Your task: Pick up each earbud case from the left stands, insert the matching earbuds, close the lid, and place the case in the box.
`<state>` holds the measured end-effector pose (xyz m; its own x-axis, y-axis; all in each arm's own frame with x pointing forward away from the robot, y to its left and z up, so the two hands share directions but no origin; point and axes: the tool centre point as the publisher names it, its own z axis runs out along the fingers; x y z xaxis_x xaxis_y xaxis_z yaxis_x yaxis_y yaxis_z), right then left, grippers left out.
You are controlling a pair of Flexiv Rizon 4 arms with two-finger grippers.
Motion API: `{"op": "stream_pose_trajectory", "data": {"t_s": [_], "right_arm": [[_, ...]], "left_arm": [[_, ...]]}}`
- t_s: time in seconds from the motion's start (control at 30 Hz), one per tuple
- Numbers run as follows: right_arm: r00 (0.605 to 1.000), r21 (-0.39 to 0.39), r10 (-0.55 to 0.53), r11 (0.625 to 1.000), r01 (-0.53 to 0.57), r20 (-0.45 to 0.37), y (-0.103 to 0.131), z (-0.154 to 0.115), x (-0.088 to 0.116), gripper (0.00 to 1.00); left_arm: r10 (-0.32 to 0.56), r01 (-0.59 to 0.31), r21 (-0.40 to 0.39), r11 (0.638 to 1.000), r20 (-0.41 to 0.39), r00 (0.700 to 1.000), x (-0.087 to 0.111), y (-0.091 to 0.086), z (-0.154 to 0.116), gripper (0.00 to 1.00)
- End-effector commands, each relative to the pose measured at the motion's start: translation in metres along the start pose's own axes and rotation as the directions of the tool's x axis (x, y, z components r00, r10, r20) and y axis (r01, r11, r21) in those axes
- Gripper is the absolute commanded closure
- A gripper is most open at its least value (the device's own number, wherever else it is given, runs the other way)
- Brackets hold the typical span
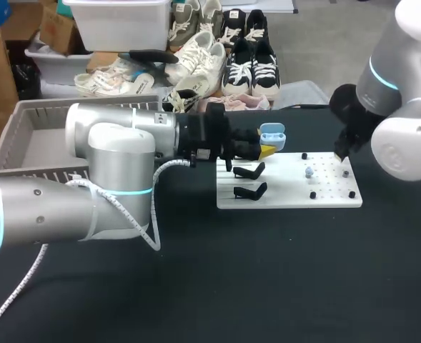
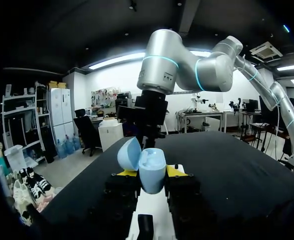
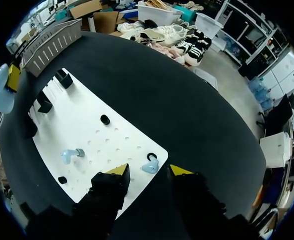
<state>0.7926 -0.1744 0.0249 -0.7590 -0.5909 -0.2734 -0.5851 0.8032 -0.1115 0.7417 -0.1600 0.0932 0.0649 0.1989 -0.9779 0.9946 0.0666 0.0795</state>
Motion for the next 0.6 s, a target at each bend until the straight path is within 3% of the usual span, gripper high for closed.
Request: {"op": "stream_pose_trajectory", "data": {"t_s": [0.03,0.23,0.6], "right_arm": [[1.000,0.002,0.015,1.000,-0.015,-0.003,0.0020,-0.0003,-0.0022,0.55],[0.998,-0.007,0.059,0.998,-0.059,0.015,0.0059,-0.0005,-0.0005,0.50],[0.992,-0.004,0.125,0.992,-0.125,0.017,0.0044,0.0025,0.0016,0.54]], "left_arm": [[0.001,-0.001,0.000,1.000,0.002,1.000,0.0005,0.0002,0.0001,1.00],[0.001,-0.001,0.000,1.000,0.002,1.000,0.0005,0.0002,0.0001,1.00],[0.001,-0.001,0.000,1.000,0.002,1.000,0.0005,0.0002,0.0001,1.00]]}}
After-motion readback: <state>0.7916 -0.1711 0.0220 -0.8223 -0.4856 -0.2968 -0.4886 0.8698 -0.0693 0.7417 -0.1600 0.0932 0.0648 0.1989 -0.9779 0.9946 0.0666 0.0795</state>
